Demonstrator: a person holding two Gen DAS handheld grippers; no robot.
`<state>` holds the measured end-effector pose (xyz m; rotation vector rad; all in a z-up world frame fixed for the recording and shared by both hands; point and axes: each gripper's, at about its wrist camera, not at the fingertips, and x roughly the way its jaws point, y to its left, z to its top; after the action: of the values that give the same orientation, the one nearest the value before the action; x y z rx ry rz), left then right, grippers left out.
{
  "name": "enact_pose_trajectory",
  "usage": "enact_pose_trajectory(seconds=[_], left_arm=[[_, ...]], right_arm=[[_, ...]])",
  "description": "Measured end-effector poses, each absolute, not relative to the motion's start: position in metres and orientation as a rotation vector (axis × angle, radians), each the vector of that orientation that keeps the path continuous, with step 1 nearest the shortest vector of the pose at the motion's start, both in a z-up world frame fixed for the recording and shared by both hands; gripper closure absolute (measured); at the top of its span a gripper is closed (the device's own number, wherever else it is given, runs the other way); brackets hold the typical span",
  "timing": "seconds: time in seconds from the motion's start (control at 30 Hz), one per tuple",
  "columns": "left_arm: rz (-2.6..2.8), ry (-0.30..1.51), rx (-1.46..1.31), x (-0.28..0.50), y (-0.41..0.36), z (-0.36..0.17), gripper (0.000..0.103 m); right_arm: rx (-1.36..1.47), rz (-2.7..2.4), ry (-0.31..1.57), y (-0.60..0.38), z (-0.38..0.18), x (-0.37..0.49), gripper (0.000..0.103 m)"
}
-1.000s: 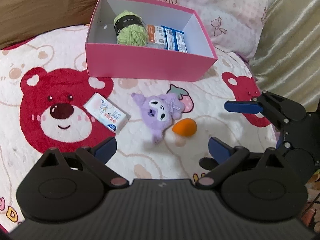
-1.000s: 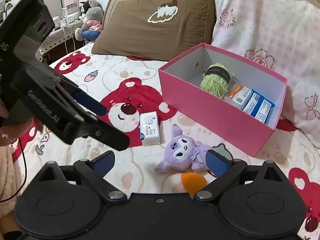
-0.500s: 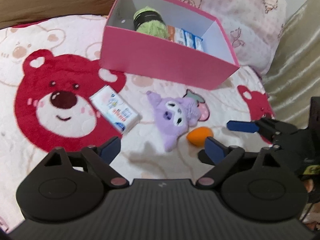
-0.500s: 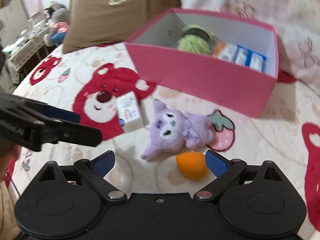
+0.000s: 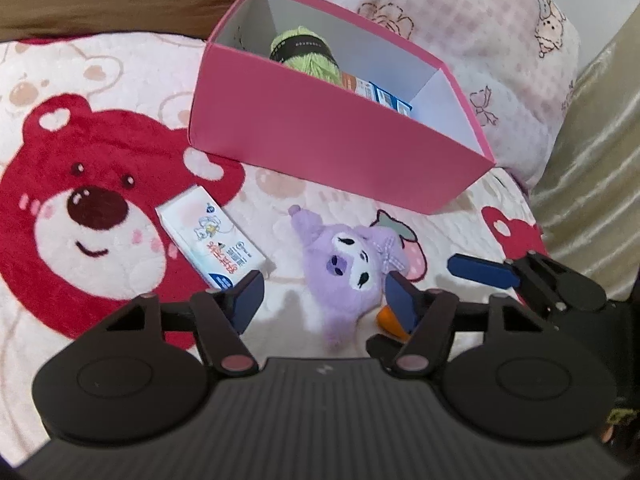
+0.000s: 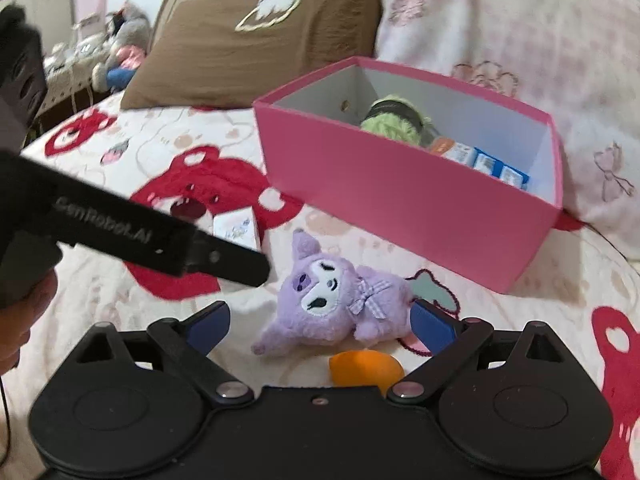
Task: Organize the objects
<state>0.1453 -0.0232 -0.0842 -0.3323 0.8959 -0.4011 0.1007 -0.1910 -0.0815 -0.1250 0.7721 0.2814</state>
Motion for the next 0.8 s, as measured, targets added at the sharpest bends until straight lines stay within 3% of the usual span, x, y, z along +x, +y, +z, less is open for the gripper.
enact_pose_trajectory(seconds=[0.13, 0.43, 0.8], left_arm=[[-0.420, 0.870, -0.338, 0.147, -0.025, -0.095, 0.045], [-0.445, 0.844, -0.414, 0.157, -0.034, -0.125, 0.065], [-0.457, 0.897, -0.461, 0.160, -0.033, -0.146, 0.066]], right_arm=[[-0.145, 0.298, 0.796, -0.194, -0.091, 0.112, 0.005], [0.057, 0.298, 0.922, -0.230, -0.124, 0.154, 0.005], [-0.033, 0.341, 0.930, -0.220, -0.135, 0.151, 0.005]])
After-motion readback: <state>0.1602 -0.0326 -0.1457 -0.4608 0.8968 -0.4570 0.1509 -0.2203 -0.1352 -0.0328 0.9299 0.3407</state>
